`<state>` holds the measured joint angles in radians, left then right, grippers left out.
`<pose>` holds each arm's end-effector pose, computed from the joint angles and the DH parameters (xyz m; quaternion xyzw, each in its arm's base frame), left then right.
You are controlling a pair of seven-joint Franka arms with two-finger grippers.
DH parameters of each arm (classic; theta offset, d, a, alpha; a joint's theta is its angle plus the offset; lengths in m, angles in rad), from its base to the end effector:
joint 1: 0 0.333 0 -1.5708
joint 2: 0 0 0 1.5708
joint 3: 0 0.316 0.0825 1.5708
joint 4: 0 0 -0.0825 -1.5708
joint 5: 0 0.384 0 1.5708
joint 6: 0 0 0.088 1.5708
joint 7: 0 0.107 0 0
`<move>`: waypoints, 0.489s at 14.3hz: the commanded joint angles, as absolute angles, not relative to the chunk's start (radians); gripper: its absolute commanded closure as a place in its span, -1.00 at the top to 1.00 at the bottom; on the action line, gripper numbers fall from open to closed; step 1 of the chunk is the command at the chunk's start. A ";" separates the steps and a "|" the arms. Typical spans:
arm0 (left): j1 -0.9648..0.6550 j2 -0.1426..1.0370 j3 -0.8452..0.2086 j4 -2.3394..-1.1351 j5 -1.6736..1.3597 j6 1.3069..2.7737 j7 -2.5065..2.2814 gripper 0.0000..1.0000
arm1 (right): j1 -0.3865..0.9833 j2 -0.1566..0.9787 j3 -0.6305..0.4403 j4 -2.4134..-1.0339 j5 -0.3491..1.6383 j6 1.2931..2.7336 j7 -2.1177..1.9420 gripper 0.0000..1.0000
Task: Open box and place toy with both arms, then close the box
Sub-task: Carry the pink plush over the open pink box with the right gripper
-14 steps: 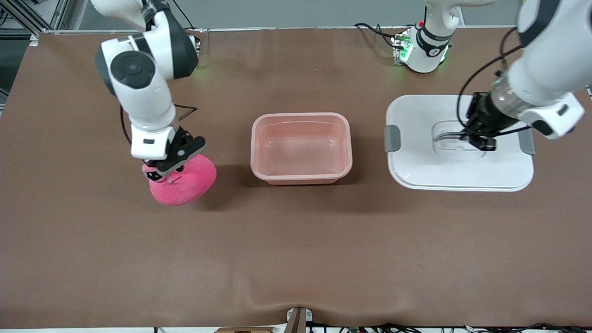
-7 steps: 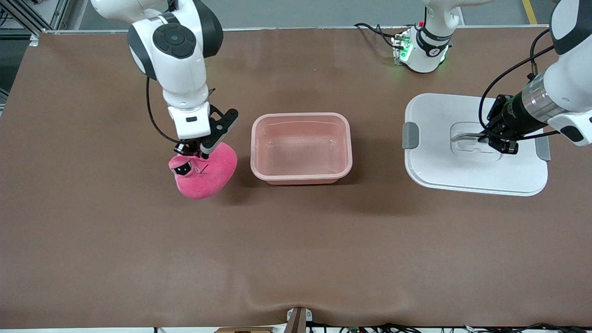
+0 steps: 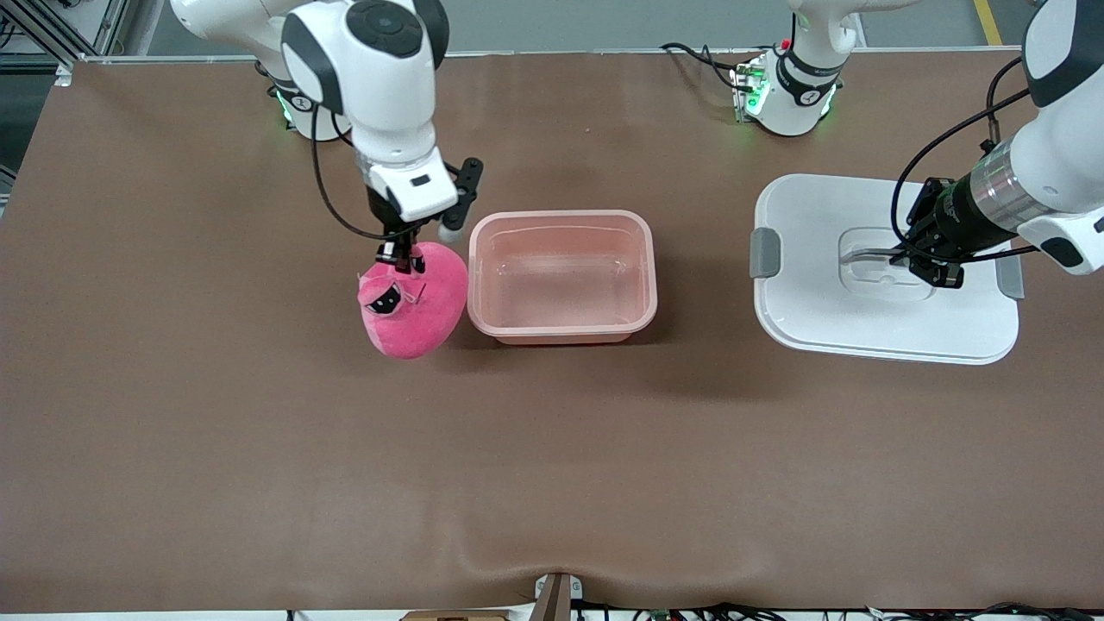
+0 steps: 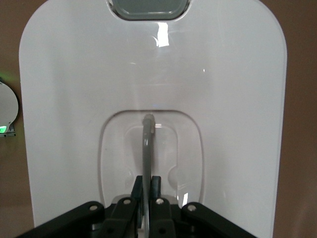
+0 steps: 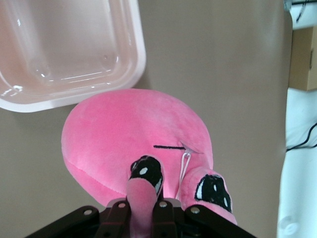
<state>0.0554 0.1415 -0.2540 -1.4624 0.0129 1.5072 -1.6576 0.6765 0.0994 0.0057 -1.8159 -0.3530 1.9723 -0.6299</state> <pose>0.5796 -0.1044 0.5914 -0.7443 -0.6661 0.0367 0.0301 0.4782 0.3598 0.4891 0.7408 0.6510 0.0323 0.1624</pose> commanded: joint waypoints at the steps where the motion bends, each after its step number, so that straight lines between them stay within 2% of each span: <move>1: 0.071 0.107 -0.265 -1.486 0.006 1.502 -1.643 -1.00 | 0.748 0.089 -0.002 -1.813 -0.444 1.956 -0.660 -1.00; 7: 0.069 0.107 -0.275 -1.488 0.006 1.500 -1.643 -1.00 | 0.896 0.119 -0.003 -1.786 -0.610 1.954 -0.727 -1.00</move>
